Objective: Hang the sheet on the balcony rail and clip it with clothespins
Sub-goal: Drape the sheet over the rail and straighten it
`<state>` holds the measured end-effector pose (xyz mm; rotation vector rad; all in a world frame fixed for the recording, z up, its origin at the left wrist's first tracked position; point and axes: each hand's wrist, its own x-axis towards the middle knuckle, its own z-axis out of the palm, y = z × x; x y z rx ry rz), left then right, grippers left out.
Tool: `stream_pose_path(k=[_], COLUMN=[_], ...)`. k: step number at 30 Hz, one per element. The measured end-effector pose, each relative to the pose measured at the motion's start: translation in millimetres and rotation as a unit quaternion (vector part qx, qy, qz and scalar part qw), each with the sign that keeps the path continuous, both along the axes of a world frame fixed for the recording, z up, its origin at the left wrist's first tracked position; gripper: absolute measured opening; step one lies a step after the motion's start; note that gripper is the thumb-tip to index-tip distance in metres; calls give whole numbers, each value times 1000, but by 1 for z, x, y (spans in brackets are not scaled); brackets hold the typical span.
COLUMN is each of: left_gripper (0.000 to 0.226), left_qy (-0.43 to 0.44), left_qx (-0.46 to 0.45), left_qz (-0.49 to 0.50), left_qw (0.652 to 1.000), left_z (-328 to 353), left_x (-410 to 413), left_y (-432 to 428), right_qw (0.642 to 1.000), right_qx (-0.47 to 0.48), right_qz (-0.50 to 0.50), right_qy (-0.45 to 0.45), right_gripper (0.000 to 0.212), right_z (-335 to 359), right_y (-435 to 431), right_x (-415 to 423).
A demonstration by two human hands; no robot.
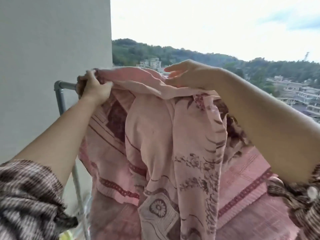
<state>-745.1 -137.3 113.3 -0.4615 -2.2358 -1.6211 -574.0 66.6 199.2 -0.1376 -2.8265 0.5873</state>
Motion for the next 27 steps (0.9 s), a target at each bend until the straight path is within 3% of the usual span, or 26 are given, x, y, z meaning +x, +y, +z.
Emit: stream_pose_path(k=[2, 5, 9, 14, 18, 23, 25, 27], left_gripper=[75, 80, 70, 59, 57, 51, 36, 24], left_qy=[-36, -40, 40, 192, 295, 408, 444, 445], left_qx=[-17, -83, -60, -49, -94, -225, -208, -190], left_qz=[-29, 51, -17, -99, -147, -48, -24, -70], left_qw=[999, 994, 997, 975, 939, 884, 871, 872], left_z=[-28, -42, -51, -51, -46, -52, -60, -77], left_x=[0, 28, 107, 199, 253, 310, 336, 367], left_y=[2, 16, 59, 110, 149, 195, 214, 235], right_qw=[999, 994, 975, 945, 947, 958, 940, 917], right_qx=[3, -17, -16, -30, 12, 132, 168, 172], right_qz=[-21, -53, -88, -158, -197, -200, -219, -243], right_qy=[36, 89, 202, 285, 254, 160, 203, 264], right_gripper=[36, 26, 20, 24, 20, 30, 36, 34], right_z=[-5, -13, -29, -48, -61, -94, -107, -116], right_y=[9, 25, 42, 80, 130, 185, 206, 225], right_x=[16, 39, 72, 131, 199, 276, 302, 328])
